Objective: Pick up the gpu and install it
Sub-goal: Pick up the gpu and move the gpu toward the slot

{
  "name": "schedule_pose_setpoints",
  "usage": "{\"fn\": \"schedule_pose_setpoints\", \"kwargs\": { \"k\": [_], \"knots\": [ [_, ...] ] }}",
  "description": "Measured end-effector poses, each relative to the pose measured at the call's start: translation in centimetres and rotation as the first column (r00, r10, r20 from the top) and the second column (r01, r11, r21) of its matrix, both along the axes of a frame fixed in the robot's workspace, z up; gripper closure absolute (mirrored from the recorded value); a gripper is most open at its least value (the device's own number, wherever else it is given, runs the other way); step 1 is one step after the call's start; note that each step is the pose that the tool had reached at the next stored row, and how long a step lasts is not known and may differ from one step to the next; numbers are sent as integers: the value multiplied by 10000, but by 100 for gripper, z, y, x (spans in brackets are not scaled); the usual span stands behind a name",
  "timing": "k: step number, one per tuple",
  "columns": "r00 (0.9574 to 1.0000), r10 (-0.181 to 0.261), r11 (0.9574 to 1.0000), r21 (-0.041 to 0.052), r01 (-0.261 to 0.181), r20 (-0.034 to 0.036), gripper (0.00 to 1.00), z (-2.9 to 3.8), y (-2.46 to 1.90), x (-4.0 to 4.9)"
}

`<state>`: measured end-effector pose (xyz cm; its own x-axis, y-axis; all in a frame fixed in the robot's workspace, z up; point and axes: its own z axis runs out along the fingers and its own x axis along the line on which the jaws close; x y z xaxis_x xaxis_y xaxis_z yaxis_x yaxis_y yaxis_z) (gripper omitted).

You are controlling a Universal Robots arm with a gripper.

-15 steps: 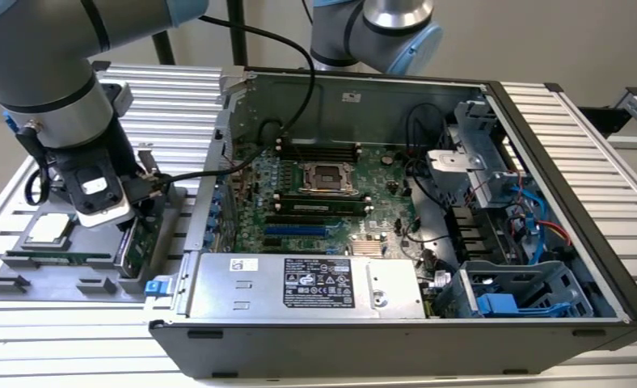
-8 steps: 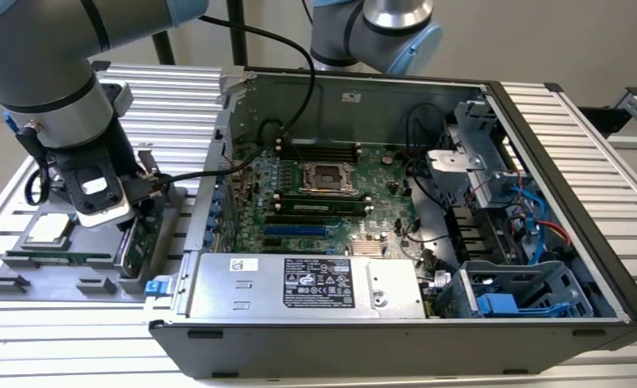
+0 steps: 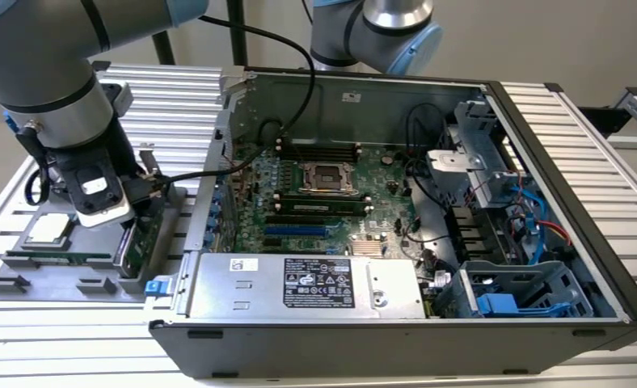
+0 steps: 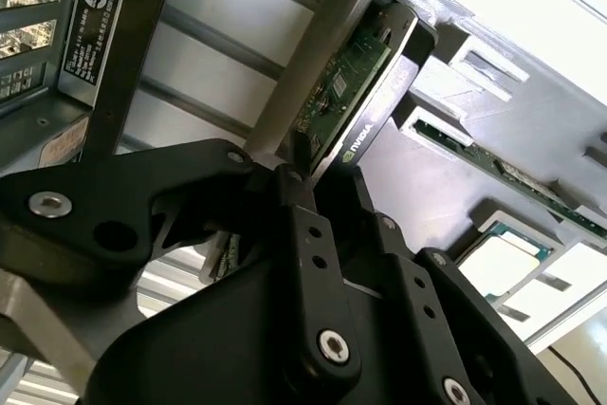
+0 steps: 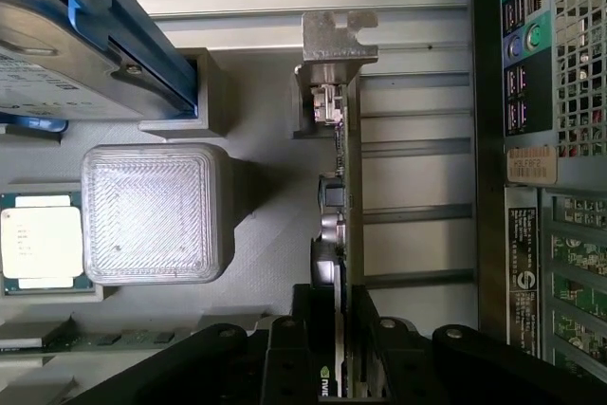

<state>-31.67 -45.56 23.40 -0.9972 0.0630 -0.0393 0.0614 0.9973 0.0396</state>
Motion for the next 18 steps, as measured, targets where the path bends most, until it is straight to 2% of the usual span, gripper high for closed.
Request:
{"fn": "schedule_pose_setpoints", "kwargs": {
  "k": [11, 18],
  "knots": [
    [10000, 2, 10000, 4, -2, 3, 100, 2, 1, 0],
    [10000, 2, 10000, 0, -2, -1, 100, 53, 0, 0]
  ]
}}
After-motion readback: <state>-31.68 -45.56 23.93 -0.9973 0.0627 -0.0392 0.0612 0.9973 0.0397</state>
